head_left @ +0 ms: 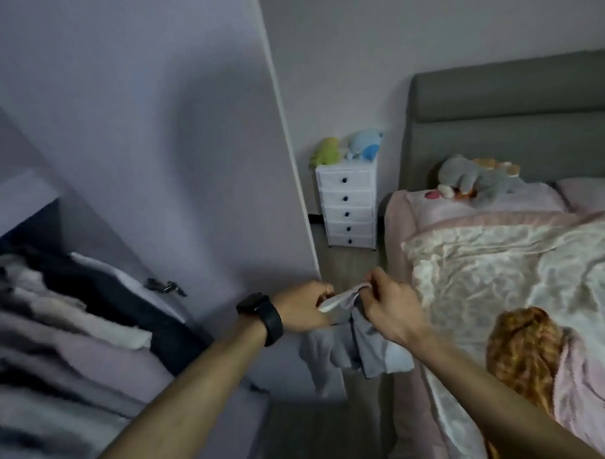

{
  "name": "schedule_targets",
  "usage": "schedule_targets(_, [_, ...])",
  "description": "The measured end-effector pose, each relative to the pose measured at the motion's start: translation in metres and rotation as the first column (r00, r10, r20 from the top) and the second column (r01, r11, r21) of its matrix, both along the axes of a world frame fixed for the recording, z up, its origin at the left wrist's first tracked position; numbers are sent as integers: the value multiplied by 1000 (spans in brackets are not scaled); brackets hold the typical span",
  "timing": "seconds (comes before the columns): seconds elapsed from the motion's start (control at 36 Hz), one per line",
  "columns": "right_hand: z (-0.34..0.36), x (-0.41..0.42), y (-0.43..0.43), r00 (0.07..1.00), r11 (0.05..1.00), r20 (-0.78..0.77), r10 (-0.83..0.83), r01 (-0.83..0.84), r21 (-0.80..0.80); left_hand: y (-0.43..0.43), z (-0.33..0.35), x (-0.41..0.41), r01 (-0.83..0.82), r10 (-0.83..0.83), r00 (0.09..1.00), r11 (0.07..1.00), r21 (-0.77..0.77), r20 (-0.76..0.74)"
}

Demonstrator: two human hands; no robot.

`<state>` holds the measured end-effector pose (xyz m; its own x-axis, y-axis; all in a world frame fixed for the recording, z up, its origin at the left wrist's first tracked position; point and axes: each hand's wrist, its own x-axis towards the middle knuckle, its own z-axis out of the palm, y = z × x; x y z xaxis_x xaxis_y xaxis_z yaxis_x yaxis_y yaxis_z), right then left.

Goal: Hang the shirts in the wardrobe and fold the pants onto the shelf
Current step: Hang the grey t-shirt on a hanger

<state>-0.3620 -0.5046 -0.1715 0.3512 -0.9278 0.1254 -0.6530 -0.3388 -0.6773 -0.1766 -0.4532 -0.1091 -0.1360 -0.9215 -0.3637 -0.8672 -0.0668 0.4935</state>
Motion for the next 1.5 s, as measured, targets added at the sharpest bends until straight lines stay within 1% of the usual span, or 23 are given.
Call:
schedule_targets(0.11, [-11, 25, 2, 962, 964, -148, 228, -245, -103, 39, -7, 34, -259, 263, 959, 965, -51, 107])
schedule_targets(0.22, [-21, 61, 20, 879, 873, -261, 399, -451, -187, 82, -10, 62, -387, 398, 902, 917, -94, 168])
schedule_targets(0.28, [-24, 73, 25, 828, 832, -316, 462, -529, -170, 99, -10, 73, -415, 428, 883, 903, -107, 190])
schedule_targets(0.33, [-24, 85, 25, 764, 796, -433, 477, -585, -155, 122, -8, 92, -451, 463, 859, 886, -107, 218])
schedule_targets(0.42, [-16, 96, 15, 701, 806, -539, 467, -588, -66, 156, -5, 126, -523, 535, 796, 843, -123, 283])
schedule_targets(0.47, [-4, 112, 13, 666, 799, -542, 513, -600, 19, 186, -3, 153, -593, 611, 734, 789, -157, 298])
schedule_targets(0.56, [12, 138, 15, 650, 772, -518, 555, -634, 32, 223, -10, 180, -660, 685, 663, 725, -194, 302])
schedule_targets(0.61, [20, 155, 19, 653, 755, -461, 601, -653, 58, 241, -20, 190, -679, 693, 639, 712, -178, 335])
schedule_targets(0.67, [23, 176, 25, 621, 721, -409, 668, -676, 152, 261, -32, 197, -704, 700, 619, 695, -143, 355])
schedule_targets(0.75, [23, 198, 33, 619, 679, -283, 733, -690, 249, 287, -49, 207, -776, 767, 591, 625, -85, 250])
schedule_targets(0.81, [13, 212, 43, 629, 679, -259, 733, -702, 216, 306, -58, 215, -845, 847, 529, 532, -58, 64])
schedule_targets(0.86, [0, 224, 53, 633, 693, -293, 716, -695, 192, 323, -64, 220, -912, 906, 410, 408, -40, -104])
schedule_targets(0.94, [-19, 243, 74, 549, 669, -424, 720, -712, 215, 352, -76, 224, -962, 940, 270, 270, -32, -208])
schedule_targets(0.97, [-23, 248, 78, 557, 663, -397, 729, -720, 206, 357, -80, 223, -970, 943, 242, 241, -31, -229])
schedule_targets(1.03, [-27, 258, 90, 615, 655, -237, 752, -736, 168, 370, -91, 222, -985, 943, 169, 170, -19, -288])
schedule_targets(1.08, [-26, 276, 98, 642, 655, -127, 756, -744, 133, 378, -95, 220, -997, 916, 71, 76, -4, -396])
schedule_targets(1.11, [-25, 284, 101, 622, 630, -100, 777, -759, 166, 381, -94, 218, -999, 896, 35, 39, 0, -442])
schedule_targets(1.17, [-28, 300, 105, 524, 528, -92, 847, -810, 255, 387, -91, 215, -1000, 872, -3, -9, -10, -489])
schedule_targets(1.22, [-37, 308, 104, 464, 467, -83, 882, -833, 297, 392, -85, 209, -1000, 868, 19, 9, -22, -495])
schedule_targets(1.39, [-51, 336, 104, 359, 357, -51, 932, -884, 303, 409, -75, 177, -1000, 906, 16, 11, -13, -422])
schedule_targets(1.42, [-51, 341, 107, 320, 323, -59, 946, -899, 296, 412, -75, 173, -1000, 940, 12, 6, -19, -342])
schedule_targets(1.44, [-50, 345, 111, 268, 279, -79, 960, -919, 278, 414, -74, 169, -1000, 980, 8, 2, -28, -198])
schedule_targets(1.5, [-49, 352, 120, 166, 217, -205, 964, -942, 258, 418, -72, 159, -1000, 979, 14, 20, -25, 204])
